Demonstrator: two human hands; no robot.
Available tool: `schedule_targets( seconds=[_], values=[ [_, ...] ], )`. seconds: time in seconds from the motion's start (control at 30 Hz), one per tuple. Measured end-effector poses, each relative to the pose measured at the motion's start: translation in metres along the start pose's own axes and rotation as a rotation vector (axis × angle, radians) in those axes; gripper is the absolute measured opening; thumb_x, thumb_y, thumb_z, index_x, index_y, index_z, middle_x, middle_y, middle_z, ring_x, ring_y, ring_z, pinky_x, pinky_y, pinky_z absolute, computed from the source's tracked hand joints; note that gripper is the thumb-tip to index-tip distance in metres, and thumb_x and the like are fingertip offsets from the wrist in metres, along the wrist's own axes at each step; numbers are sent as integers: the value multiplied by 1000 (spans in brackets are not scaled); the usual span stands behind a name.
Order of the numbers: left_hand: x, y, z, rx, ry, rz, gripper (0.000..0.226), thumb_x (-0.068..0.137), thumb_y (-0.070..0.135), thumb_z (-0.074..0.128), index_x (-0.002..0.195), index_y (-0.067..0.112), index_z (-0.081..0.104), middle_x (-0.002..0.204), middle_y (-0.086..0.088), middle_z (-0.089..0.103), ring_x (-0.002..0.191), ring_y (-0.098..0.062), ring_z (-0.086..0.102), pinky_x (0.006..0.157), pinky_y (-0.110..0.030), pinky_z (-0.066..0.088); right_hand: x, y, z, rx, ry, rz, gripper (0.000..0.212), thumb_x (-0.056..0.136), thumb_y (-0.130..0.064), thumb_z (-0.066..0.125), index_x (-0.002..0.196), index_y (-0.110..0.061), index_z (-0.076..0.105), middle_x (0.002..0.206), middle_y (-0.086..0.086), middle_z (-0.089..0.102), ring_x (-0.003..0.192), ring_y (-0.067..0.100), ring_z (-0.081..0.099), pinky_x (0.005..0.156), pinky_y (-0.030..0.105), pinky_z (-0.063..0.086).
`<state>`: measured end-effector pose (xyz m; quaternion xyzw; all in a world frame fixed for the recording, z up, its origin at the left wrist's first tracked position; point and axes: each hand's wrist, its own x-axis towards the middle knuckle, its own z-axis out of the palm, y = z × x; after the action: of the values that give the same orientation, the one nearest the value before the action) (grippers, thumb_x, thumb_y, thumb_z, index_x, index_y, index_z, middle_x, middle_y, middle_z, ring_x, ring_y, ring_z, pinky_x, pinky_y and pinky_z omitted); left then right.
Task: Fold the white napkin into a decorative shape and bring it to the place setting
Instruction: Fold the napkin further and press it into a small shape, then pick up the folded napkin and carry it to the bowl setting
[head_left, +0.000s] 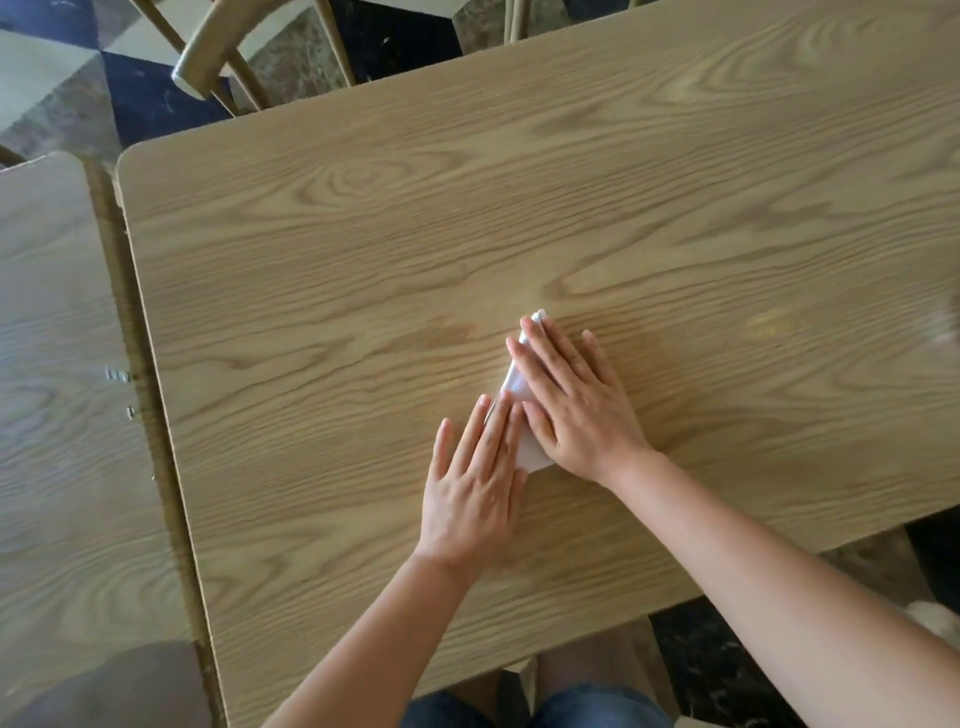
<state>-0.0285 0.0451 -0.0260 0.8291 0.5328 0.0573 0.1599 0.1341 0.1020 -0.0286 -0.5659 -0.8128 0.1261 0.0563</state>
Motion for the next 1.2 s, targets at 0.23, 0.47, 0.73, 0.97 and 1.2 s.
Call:
schedule_targets(
  seconds=[0.23, 0.47, 0.73, 0.97, 1.2],
  values=[
    [5, -6, -10, -9, -61, 40, 57, 91, 33, 37, 143, 9, 33, 150, -7, 33, 140, -18, 22, 111, -48, 24, 5, -4, -10, -8, -62, 38, 59, 90, -31, 30, 146, -14, 25, 156, 5, 17, 144, 19, 11, 113, 47, 21],
    [-33, -51, -15, 171, -127, 327, 64, 89, 48, 39, 143, 14, 31, 151, -8, 32, 140, -17, 20, 112, -46, 15, -2, 34, -14, -141, -204, -255, 75, 86, -60, 33, 148, -25, 10, 157, 11, 7, 144, 26, 2, 113, 47, 10],
    [-37, -63, -13, 132, -114, 404, 69, 89, 57, 36, 146, 19, 26, 153, -9, 21, 141, -20, 21, 111, -47, 18, 0, 39, -9, -198, -179, -276, 80, 84, -67, 28, 148, -25, 5, 157, 7, 0, 143, 26, 3, 111, 52, 11],
    [-24, -29, -35, -28, -27, 197, 39, 87, 39, 44, 118, 19, 57, 131, -5, 54, 117, -21, 53, 106, -57, 32, -4, 27, -20, -244, -222, -168, 76, 84, -67, 23, 148, -30, 5, 157, 2, -3, 144, 22, 1, 110, 59, 6],
    [43, 7, -56, -351, -80, -404, 25, 90, 18, 49, 113, 12, 54, 113, -6, 52, 97, -26, 54, 68, -35, 44, -27, -8, -28, -164, -204, 69, 64, 86, -49, 27, 145, -23, 25, 150, 2, 33, 135, 21, 31, 100, 62, 32]
  ],
)
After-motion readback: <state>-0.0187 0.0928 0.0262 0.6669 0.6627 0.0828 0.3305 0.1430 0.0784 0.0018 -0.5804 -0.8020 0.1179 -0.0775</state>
